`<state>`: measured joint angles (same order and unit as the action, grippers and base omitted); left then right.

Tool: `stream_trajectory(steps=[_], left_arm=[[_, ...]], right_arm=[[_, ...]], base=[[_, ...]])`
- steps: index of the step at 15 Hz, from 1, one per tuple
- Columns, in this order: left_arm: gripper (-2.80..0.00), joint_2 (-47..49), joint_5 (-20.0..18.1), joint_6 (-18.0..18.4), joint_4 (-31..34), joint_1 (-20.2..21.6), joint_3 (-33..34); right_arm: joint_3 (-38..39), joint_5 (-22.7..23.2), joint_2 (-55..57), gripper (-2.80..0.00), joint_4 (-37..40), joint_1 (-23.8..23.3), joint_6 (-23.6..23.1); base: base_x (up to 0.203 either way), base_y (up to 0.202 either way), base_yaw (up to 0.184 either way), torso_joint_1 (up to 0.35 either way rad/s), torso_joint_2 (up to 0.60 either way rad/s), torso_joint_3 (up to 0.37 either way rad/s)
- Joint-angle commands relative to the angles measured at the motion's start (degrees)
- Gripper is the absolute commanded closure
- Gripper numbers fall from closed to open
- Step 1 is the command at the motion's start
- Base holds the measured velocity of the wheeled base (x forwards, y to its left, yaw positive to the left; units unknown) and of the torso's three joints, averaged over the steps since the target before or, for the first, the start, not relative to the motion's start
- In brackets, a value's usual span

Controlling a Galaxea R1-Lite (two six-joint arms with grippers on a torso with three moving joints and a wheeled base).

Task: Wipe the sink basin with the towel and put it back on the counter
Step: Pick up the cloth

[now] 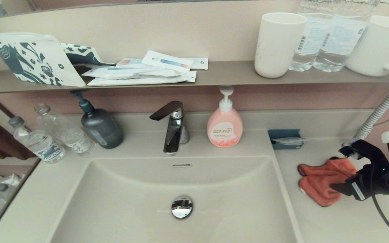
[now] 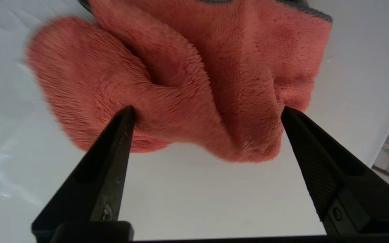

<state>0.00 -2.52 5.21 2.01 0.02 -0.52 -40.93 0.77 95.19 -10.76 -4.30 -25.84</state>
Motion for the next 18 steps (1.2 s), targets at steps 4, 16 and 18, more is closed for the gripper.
stream_trajectory(steps=[4,16,18], left_arm=[[0.0,0.09,-0.03,0.07,0.01,-0.02,0.0],[0.0,0.09,-0.02,0.04,0.01,-0.02,0.0],[0.0,0.09,-0.01,0.05,0.01,-0.01,0.0]], right_arm=[[-2.06,0.02,5.97,-2.8,0.13,-0.92,-6.74],[-3.76,3.7,-0.92,0.0,4.87,-1.75,-3.15],[-4.58,3.9,-6.58,0.0,11.7,1.17,-0.58]], base=[[0.0,0.0,0.0,0.0,0.0,0.0],[0.0,0.0,0.0,0.0,0.0,0.0],[0.0,0.0,0.0,0.0,0.0,0.0]])
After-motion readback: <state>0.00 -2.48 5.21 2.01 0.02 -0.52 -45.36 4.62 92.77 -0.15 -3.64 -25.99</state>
